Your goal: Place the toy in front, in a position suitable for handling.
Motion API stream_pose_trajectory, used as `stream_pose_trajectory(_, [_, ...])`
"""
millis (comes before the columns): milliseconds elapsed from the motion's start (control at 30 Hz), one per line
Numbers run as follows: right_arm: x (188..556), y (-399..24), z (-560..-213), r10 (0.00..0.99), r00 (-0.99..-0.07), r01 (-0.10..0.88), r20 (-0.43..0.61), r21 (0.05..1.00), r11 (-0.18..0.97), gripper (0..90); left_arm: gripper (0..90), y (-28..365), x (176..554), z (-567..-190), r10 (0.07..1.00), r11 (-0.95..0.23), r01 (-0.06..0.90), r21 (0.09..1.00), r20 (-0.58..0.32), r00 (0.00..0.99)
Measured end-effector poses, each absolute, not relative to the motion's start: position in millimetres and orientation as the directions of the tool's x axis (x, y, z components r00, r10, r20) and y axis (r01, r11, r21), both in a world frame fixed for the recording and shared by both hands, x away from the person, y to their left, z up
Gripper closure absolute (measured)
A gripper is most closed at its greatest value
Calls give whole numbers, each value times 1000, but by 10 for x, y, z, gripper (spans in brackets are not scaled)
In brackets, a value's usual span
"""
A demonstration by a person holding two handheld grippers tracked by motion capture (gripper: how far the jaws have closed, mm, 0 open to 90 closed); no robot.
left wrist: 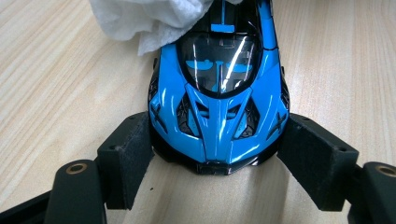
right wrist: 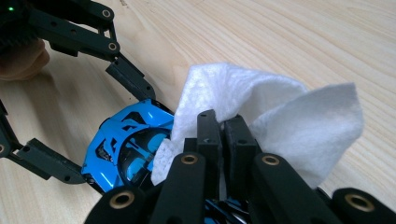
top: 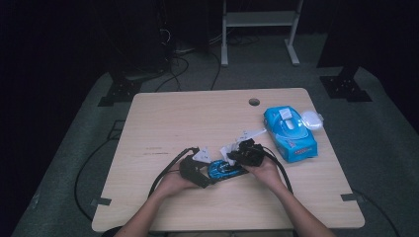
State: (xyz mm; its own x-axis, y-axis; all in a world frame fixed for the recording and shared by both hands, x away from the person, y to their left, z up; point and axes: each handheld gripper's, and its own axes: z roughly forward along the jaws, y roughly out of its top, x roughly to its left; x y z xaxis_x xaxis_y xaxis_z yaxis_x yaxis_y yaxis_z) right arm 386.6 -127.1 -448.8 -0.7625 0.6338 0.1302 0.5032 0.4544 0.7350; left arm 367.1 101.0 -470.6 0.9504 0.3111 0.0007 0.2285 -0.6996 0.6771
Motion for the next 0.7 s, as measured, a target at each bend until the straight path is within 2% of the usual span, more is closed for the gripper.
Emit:
stream_pose_trajectory(367, [3751,-1650,-4474,682,-724,521,103,730,443,857,262,1010,3671,-4709,309,-699,227,678,0,951])
stream_pose_trajectory(567, [3628,-1634,-4433,652,-753,485,91,746,456,858,262,1014,3672,-4711,310,-697,230,679,-4,951])
stream_pose_trajectory(700, [3578,-1761,-4430,656,-749,499,96,732,463,858,262,1017,3676,-4711,308,-699,229,678,-3,951])
